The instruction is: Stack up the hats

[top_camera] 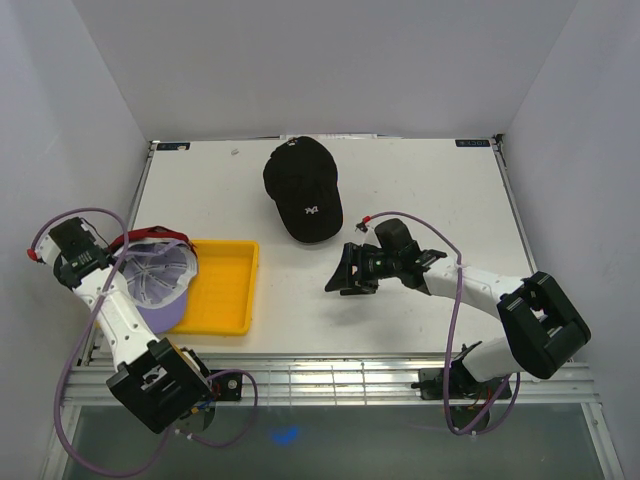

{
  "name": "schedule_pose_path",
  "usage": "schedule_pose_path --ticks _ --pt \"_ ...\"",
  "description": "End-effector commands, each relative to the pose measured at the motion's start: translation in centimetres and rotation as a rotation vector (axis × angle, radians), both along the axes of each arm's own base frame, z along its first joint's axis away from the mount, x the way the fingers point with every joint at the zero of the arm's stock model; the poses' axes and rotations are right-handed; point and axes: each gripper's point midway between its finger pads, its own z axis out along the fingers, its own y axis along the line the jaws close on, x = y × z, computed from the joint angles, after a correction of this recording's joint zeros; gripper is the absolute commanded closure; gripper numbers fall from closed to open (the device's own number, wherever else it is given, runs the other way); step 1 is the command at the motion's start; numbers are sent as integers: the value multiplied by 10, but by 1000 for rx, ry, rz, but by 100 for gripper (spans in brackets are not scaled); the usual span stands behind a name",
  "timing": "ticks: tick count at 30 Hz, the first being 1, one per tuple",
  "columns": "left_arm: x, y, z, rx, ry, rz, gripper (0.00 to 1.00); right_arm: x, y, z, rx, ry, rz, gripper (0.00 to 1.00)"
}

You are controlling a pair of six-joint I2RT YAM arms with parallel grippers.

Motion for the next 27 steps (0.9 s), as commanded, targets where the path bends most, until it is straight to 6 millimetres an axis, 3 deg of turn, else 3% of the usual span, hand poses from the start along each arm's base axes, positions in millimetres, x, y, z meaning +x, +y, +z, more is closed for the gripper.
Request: schedule_pose_path --ticks 1,15,22,27 --pt "5 -11 3 -31 -45 -43 57 5 8 15 44 -52 5 34" --pt "6 -31 -17 -112 -68 -82 83 8 12 21 45 -76 9 34" --pt "5 -39 -20 -130 -80 -107 84 9 17 27 37 -104 32 34" --pt "6 -53 -28 -187 -110 -131 85 15 32 44 22 -182 93 33"
